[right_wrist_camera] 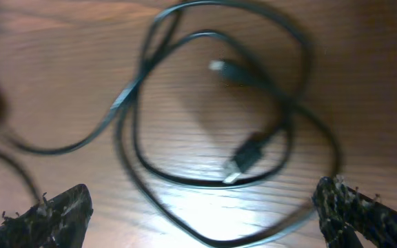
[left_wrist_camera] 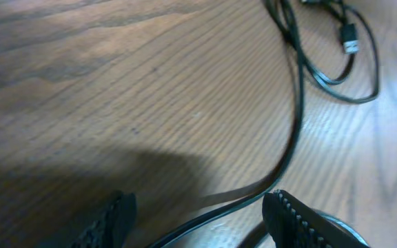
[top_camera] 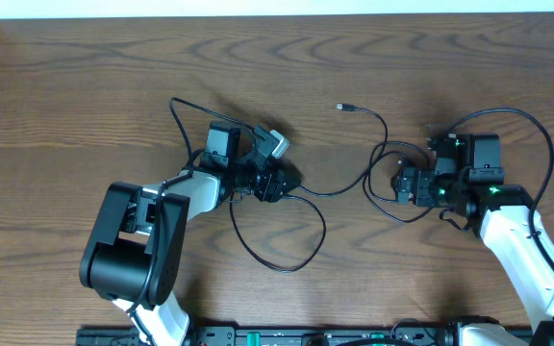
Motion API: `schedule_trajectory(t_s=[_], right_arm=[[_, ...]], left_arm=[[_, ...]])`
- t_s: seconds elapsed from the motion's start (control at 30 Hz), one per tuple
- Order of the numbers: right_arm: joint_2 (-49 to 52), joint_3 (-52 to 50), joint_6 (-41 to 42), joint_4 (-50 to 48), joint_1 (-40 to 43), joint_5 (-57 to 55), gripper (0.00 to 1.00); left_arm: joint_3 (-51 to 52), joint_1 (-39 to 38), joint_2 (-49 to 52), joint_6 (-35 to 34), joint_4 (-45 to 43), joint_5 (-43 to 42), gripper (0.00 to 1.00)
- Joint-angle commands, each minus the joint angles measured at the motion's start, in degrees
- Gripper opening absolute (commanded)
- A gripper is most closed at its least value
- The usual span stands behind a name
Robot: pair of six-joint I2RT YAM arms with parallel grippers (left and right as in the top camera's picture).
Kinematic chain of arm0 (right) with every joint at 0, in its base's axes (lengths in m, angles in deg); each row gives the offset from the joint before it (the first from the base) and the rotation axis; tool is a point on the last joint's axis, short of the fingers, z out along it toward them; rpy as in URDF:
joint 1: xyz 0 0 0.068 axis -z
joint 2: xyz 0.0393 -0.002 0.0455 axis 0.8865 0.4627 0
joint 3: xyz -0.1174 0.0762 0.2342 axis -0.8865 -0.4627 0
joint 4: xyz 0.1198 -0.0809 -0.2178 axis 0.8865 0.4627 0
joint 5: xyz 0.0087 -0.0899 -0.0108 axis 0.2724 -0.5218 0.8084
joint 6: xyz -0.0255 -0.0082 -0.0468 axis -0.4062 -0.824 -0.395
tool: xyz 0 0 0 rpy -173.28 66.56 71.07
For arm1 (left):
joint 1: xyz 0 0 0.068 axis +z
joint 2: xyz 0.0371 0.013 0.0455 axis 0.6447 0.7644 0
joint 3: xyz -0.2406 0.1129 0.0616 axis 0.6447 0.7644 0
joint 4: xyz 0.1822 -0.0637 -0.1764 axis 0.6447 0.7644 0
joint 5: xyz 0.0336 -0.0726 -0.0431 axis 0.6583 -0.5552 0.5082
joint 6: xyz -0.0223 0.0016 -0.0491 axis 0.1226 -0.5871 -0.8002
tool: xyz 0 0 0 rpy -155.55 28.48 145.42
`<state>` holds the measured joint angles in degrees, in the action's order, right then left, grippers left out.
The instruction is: Untangle cables
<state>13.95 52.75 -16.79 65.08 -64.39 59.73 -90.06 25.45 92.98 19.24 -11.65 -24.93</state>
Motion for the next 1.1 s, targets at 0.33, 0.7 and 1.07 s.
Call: schedule_trajectory(t_s=[0.33,0.7,1.07], right_arm=[[7.13,-0.22,10.69,1.11,-0.39,-11.54,0.99],[8.28,-0.22,11.04,2.29,-0.39,-12.41,0.75],[11.63,-0.22,10.99,0.04,-0.39,-12.13,0.53]], left_arm=[[-0.17,-0.17,-7.65,-6.43,0.39,-5.66,0.66],[-0.17,-0.17,-17.55,-10.27,1.57,-5.66,0.66],[-0.17,-0.17,-22.56,-10.23,7.32,-5.68,0.66]])
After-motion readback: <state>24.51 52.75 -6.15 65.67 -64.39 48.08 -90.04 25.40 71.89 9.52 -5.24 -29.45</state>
